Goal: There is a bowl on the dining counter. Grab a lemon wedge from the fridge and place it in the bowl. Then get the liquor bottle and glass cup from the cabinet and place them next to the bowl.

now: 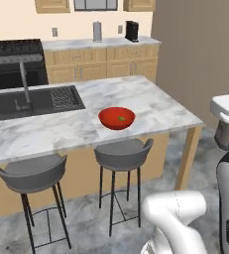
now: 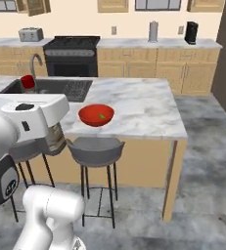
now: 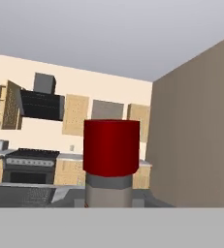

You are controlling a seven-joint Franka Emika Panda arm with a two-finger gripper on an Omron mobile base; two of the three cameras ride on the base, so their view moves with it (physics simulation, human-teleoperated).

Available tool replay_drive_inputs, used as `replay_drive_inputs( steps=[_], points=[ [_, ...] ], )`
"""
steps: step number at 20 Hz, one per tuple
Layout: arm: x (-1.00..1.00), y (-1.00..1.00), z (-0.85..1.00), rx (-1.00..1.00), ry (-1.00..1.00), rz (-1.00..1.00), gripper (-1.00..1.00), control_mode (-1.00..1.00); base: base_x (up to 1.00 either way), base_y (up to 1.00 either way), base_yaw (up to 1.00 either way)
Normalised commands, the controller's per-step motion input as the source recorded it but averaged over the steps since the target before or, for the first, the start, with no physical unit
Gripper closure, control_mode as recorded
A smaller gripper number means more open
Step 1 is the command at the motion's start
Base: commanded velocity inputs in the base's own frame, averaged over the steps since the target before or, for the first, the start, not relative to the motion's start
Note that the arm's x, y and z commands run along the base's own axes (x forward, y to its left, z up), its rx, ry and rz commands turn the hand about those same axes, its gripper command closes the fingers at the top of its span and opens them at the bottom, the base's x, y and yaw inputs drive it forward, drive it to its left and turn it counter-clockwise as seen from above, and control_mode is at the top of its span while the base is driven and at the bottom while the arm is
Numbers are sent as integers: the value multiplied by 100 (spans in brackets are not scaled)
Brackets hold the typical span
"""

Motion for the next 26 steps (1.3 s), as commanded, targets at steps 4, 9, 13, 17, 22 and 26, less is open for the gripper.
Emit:
replay_drive_inputs(
  steps=[4, 9, 13, 17, 22, 26],
  points=[
    [0, 0, 0, 0, 0, 0, 100, 100, 89, -61, 35],
    [0, 0, 0, 0, 0, 0, 100, 100, 75, -27, 35],
    [0, 0, 0, 0, 0, 0, 100, 100, 37, 2, 25],
    [0, 0, 0, 0, 0, 0, 100, 100, 53, 3, 0],
    [0, 0, 0, 0, 0, 0, 100, 100, 80, 0, -8],
    [0, 0, 0, 0, 0, 0, 100, 100, 93, -2, -10]
  ],
)
